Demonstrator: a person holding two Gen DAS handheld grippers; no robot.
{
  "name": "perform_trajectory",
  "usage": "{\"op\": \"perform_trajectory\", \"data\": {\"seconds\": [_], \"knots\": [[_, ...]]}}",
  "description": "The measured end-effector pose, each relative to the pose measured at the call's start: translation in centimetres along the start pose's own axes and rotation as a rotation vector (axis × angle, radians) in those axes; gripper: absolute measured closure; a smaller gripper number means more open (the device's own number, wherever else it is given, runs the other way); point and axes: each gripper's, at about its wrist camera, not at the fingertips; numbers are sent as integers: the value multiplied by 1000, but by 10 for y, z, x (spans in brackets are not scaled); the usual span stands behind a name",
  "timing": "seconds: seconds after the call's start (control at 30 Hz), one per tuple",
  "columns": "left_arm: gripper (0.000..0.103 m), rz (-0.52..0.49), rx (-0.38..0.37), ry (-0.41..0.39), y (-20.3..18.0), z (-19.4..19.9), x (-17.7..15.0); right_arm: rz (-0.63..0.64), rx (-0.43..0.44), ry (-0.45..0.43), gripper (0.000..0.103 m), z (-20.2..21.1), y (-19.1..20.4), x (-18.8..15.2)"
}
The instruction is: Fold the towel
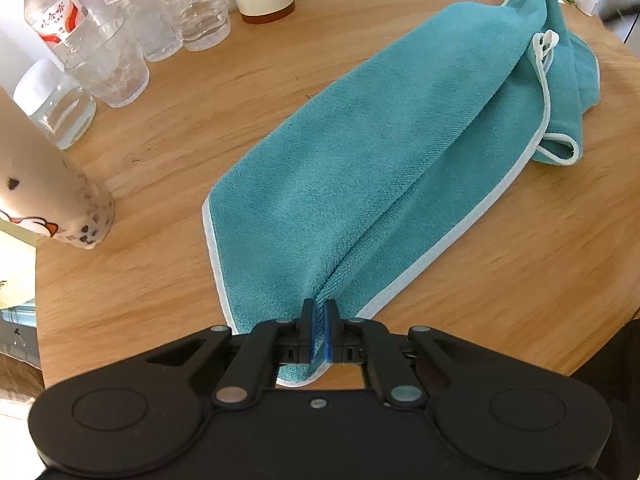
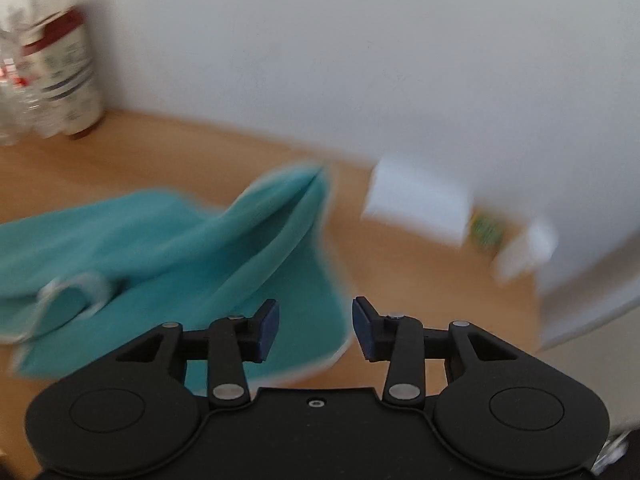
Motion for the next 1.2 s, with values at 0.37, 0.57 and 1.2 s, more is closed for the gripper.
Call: {"op": "perform_trajectory", "data": {"seconds": [0.37,0.57,1.2], "knots": [[99,-7,-22,9,1,0,0,-427,156,39,58,-35,26,-54],[99,-10,-32,7,1,1,-1,-592,134,32,60,-50,21,-50],[99,-100,-25,9,3,2,6,-368,-239,177,96,-19,-24,-23]]}}
Point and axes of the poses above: each gripper's, at about its wrist camera, not at the fingertips, and z roughly against the way its jaws point, y to its left, x to its top, and after that the axes turned 8 degrees about -y, right-handed
